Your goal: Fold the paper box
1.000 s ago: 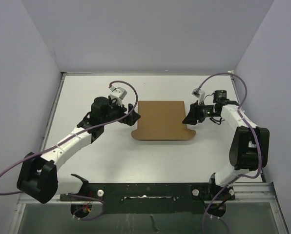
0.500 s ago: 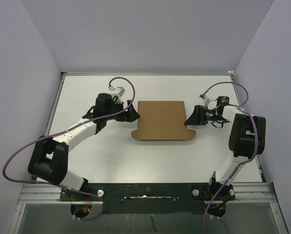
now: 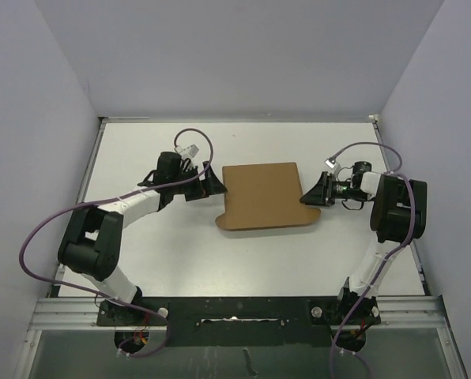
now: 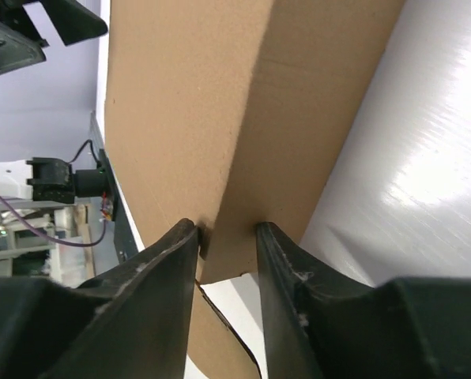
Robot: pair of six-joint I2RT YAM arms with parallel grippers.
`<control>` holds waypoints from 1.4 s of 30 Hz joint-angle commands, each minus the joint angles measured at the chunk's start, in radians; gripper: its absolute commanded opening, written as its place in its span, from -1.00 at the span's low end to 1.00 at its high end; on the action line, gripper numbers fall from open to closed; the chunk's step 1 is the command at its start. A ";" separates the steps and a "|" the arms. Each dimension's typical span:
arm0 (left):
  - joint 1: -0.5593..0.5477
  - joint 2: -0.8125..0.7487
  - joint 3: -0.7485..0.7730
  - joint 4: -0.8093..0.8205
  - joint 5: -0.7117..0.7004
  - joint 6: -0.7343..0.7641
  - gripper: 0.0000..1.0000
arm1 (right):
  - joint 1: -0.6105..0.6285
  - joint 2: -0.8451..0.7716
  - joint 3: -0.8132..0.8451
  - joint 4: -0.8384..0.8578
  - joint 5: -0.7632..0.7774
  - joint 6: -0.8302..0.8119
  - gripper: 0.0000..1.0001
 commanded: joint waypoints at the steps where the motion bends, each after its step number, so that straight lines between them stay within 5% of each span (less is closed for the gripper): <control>1: 0.006 0.039 0.011 0.145 0.097 -0.102 0.87 | -0.037 0.048 0.029 0.017 -0.026 0.017 -0.39; 18: 0.003 0.117 -0.055 0.288 0.144 -0.266 0.96 | -0.078 0.109 0.030 -0.005 -0.013 0.024 -0.56; 32: -0.025 0.211 -0.172 0.666 0.156 -0.486 0.96 | -0.087 0.131 0.034 -0.019 -0.006 0.015 -0.60; 42: -0.071 0.257 -0.204 0.826 0.117 -0.555 0.57 | -0.085 0.132 0.034 -0.020 -0.001 0.012 -0.60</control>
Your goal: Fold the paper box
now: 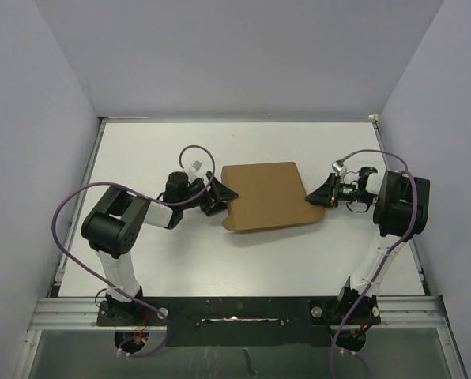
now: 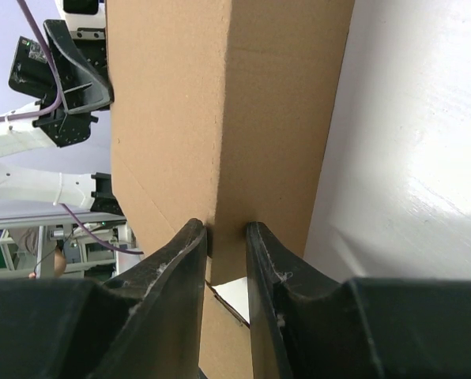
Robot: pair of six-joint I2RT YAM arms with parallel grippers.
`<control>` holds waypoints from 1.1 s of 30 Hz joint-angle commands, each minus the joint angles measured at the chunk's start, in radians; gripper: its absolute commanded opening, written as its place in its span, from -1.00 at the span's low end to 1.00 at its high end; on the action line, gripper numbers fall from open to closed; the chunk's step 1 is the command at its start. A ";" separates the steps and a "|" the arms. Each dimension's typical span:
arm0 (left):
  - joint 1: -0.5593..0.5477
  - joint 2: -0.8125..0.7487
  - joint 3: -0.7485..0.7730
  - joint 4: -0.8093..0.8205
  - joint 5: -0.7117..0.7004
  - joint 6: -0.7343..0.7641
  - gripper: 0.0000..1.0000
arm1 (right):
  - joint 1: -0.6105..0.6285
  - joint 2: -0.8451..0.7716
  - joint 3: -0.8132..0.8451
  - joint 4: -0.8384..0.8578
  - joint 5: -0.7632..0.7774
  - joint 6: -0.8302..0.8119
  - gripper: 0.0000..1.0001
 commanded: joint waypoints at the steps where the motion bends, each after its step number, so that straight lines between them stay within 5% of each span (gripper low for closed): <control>1: -0.022 0.012 -0.005 0.152 -0.019 -0.029 0.51 | -0.005 0.034 0.005 0.014 0.125 -0.036 -0.60; 10: -0.034 0.000 -0.039 0.222 -0.033 -0.086 -0.01 | -0.003 0.014 0.020 -0.008 0.099 -0.068 -0.50; 17: -0.029 -0.065 -0.090 0.265 -0.065 -0.140 -0.07 | -0.019 -0.104 0.084 -0.113 0.066 -0.191 0.19; 23: -0.004 -0.149 -0.182 0.307 -0.120 -0.252 -0.15 | -0.053 -0.390 0.127 -0.237 0.077 -0.408 0.46; 29: -0.005 -0.324 -0.184 0.051 -0.168 -0.322 -0.15 | 0.107 -0.731 0.022 -0.249 0.070 -0.787 0.99; 33: -0.009 -0.459 -0.097 -0.340 -0.206 -0.324 -0.12 | 0.300 -0.954 -0.176 0.012 0.174 -0.933 0.96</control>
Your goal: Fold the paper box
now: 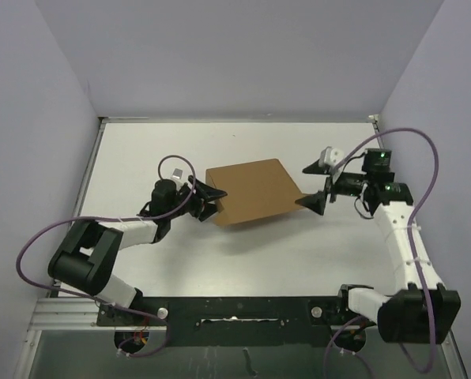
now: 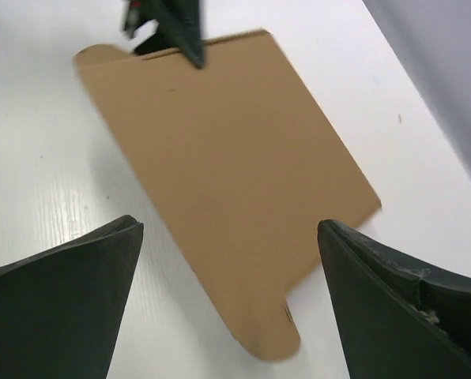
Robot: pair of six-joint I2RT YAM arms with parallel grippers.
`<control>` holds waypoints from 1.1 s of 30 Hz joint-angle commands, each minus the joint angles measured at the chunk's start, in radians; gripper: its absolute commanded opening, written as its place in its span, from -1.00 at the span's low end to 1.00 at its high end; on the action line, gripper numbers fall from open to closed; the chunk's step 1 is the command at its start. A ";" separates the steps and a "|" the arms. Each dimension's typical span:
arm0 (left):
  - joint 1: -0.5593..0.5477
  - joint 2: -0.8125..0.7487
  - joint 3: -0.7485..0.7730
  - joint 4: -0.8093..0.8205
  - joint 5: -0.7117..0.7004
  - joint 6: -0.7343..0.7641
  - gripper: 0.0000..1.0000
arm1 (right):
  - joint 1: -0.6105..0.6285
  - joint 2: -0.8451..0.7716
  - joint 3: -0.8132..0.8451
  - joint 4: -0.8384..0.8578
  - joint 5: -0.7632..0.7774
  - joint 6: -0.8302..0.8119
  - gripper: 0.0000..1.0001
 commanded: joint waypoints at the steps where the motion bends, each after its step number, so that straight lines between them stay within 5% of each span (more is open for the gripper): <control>1: -0.003 -0.188 0.126 -0.398 -0.066 -0.035 -0.12 | 0.183 -0.153 -0.165 0.139 0.082 -0.324 0.96; 5: -0.003 -0.265 0.228 -0.689 -0.111 -0.026 -0.13 | 0.336 -0.107 -0.154 0.152 0.221 -0.385 0.96; 9: -0.001 -0.269 0.307 -0.814 -0.102 -0.023 -0.12 | 0.450 -0.096 -0.188 0.216 0.336 -0.381 0.96; 26: -0.010 -0.221 0.381 -0.816 -0.076 -0.067 -0.14 | 0.726 0.020 -0.384 0.694 0.836 -0.344 0.99; 33: -0.012 -0.228 0.384 -0.811 -0.074 -0.071 -0.14 | 0.773 0.055 -0.420 0.810 0.941 -0.354 0.70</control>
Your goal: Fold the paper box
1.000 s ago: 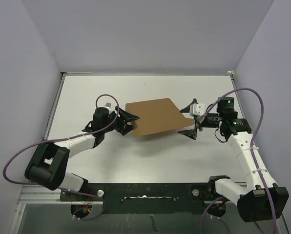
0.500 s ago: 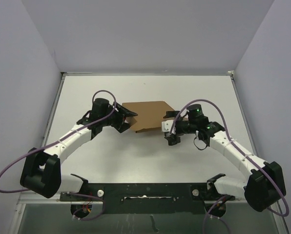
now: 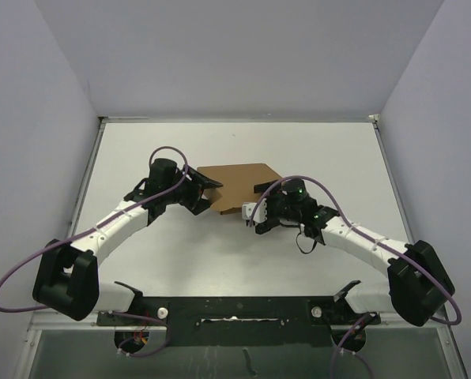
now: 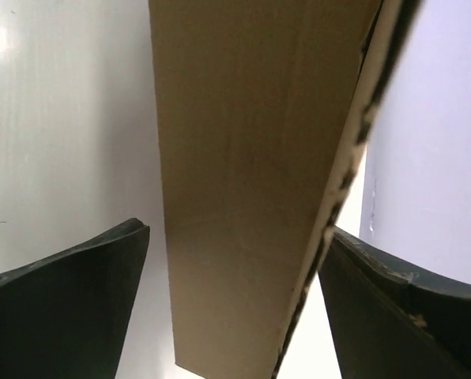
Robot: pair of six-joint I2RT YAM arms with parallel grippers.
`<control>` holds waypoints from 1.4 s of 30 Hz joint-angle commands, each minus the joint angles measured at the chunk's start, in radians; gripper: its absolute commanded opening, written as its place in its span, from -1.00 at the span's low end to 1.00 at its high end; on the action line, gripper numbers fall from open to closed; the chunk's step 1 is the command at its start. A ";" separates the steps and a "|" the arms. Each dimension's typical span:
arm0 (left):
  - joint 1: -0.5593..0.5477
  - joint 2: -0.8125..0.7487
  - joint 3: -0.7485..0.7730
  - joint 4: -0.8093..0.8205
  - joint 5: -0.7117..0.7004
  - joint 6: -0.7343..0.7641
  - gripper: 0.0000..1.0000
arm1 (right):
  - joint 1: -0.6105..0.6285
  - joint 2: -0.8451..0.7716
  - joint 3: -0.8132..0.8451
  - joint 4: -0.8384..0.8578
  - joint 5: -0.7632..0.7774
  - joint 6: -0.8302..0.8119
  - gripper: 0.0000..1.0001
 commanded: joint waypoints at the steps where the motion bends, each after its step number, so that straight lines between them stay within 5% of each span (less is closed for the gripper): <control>1: -0.007 -0.004 0.055 0.044 0.024 -0.022 -0.14 | 0.027 0.006 -0.026 0.147 0.086 -0.009 0.64; 10: -0.006 -0.008 0.062 0.060 0.031 -0.023 -0.03 | 0.031 -0.005 -0.024 0.158 0.095 0.019 0.12; 21: 0.013 -0.083 0.106 0.042 0.000 0.022 0.94 | -0.066 -0.058 0.063 0.062 -0.035 0.243 -0.05; 25: 0.032 -0.164 0.105 0.008 -0.049 0.076 0.96 | -0.138 -0.079 0.101 0.024 -0.128 0.362 -0.06; 32: 0.053 -0.350 -0.004 0.032 -0.128 0.255 0.96 | -0.323 -0.081 0.194 -0.011 -0.364 0.715 -0.06; 37: 0.069 -0.464 -0.164 0.197 -0.052 0.463 0.96 | -0.508 0.023 0.236 0.068 -0.631 1.111 -0.08; 42: 0.075 -0.535 -0.222 0.183 0.007 0.573 0.96 | -0.586 0.182 0.269 0.157 -0.789 1.486 -0.08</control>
